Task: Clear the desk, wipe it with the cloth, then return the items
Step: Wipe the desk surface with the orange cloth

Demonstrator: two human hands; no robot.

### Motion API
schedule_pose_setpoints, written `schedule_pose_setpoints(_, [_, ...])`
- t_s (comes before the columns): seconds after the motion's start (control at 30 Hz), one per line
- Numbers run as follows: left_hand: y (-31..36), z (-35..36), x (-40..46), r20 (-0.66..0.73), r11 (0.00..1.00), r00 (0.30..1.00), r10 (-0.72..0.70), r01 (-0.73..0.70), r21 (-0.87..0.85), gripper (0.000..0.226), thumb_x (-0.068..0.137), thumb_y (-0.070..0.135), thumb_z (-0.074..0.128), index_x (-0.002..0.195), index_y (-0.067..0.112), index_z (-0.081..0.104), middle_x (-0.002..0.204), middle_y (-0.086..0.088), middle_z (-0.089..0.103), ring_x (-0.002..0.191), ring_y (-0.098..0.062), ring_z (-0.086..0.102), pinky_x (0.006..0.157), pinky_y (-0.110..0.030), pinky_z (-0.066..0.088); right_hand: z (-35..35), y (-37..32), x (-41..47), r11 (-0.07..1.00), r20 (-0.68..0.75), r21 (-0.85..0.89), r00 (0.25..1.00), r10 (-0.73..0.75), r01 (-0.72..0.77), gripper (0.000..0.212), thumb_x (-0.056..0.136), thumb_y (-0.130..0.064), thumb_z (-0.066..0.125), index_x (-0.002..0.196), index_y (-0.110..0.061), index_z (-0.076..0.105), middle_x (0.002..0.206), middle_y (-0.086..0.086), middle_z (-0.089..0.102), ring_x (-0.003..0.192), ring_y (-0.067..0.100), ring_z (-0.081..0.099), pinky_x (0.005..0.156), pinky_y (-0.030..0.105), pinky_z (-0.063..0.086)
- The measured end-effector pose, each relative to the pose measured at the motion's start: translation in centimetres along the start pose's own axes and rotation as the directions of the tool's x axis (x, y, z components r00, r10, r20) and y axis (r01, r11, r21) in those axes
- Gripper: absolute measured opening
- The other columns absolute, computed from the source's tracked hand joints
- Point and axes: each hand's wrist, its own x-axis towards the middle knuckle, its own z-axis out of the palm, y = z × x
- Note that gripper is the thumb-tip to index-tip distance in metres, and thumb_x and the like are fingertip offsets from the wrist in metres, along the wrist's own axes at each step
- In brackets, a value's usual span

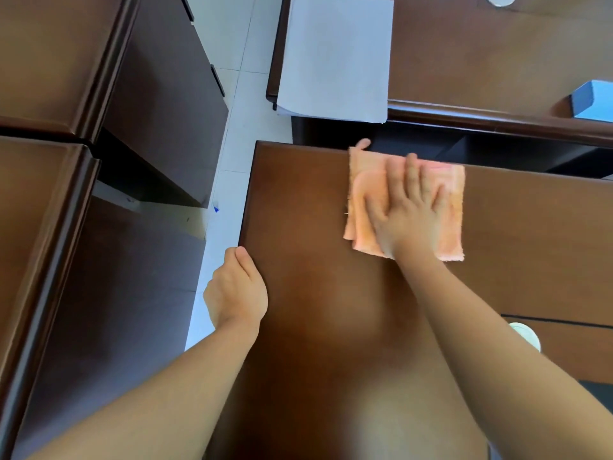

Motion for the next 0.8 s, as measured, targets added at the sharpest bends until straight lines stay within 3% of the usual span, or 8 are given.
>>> schedule_pose_setpoints(0.13, [-0.2,0.0,0.0,0.002,1.000,1.000,0.002,-0.002,-0.015,0.066,0.100,0.048,-0.004,0.096,0.016,0.053,0.069,0.003,0.049,0.050,-0.007,0.028,0.051,-0.027,0.021,-1.2,4.3,0.3,0.975,-0.028,-0.017,0.975,0.222,-0.223,0.079,0.100,-0.072,0.012,0.169,-0.035,0.001,0.178,-0.002,-0.007,0.164,0.027,-0.003,0.129,0.062,-0.001])
schedule_pose_setpoints(0.3, [-0.4,0.3,0.2,0.019,1.000,1.000,0.001,-0.001,-0.020,0.077,0.099,0.056,-0.009,0.104,0.019,0.058,0.068,0.008,0.049,0.046,-0.007,0.031,0.048,-0.021,0.021,0.2,-1.5,0.1,0.942,-0.094,0.010,0.938,0.334,-0.335,0.079,0.101,-0.065,0.011,0.170,-0.028,0.003,0.178,0.005,-0.003,0.164,0.033,-0.003,0.127,0.067,0.000])
schedule_pose_setpoints(0.43, [-0.4,0.2,0.2,0.016,1.000,1.000,0.011,-0.011,-0.007,0.076,0.098,0.056,-0.008,0.108,0.019,0.057,0.072,0.007,0.053,0.049,-0.008,0.036,0.047,-0.021,0.022,2.1,-9.2,-0.7,0.992,-0.059,-0.004,0.990,0.129,-0.129,0.080,0.101,-0.066,0.017,0.170,-0.027,0.005,0.179,0.006,-0.005,0.164,0.032,-0.004,0.126,0.067,-0.003])
schedule_pose_setpoints(0.57, [-0.3,0.0,0.1,0.021,1.000,0.999,0.025,-0.024,-0.019,0.056,0.106,0.047,0.009,0.106,0.018,0.056,0.073,0.003,0.057,0.055,-0.019,0.050,0.053,-0.027,0.038,4.0,-16.0,-2.2,0.994,-0.035,-0.009,0.994,-0.105,0.105,0.080,0.103,-0.068,0.019,0.170,-0.029,0.004,0.178,0.006,-0.008,0.164,0.032,-0.011,0.126,0.066,-0.008])
schedule_pose_setpoints(0.7, [-0.3,0.1,-0.1,-0.021,0.998,0.998,0.053,-0.053,-0.032,0.049,0.104,0.043,0.013,0.098,0.016,0.054,0.068,0.006,0.046,0.050,-0.007,0.028,0.049,-0.026,0.018,4.0,-16.1,-2.5,0.971,0.000,0.003,0.971,-0.240,0.240,0.079,0.103,-0.070,0.019,0.170,-0.031,0.007,0.178,0.003,-0.007,0.164,0.029,-0.011,0.126,0.064,-0.010])
schedule_pose_setpoints(0.8, [-0.3,0.1,0.0,-0.002,0.999,0.999,0.038,-0.038,-0.027,0.040,0.106,0.039,0.015,0.098,0.019,0.049,0.082,-0.003,0.058,0.057,-0.011,0.033,0.060,-0.033,0.031,3.4,-13.5,-2.3,0.946,0.005,0.023,0.946,-0.323,0.323,0.078,0.102,-0.072,0.022,0.170,-0.034,0.008,0.179,0.000,-0.005,0.164,0.026,-0.009,0.128,0.061,-0.007])
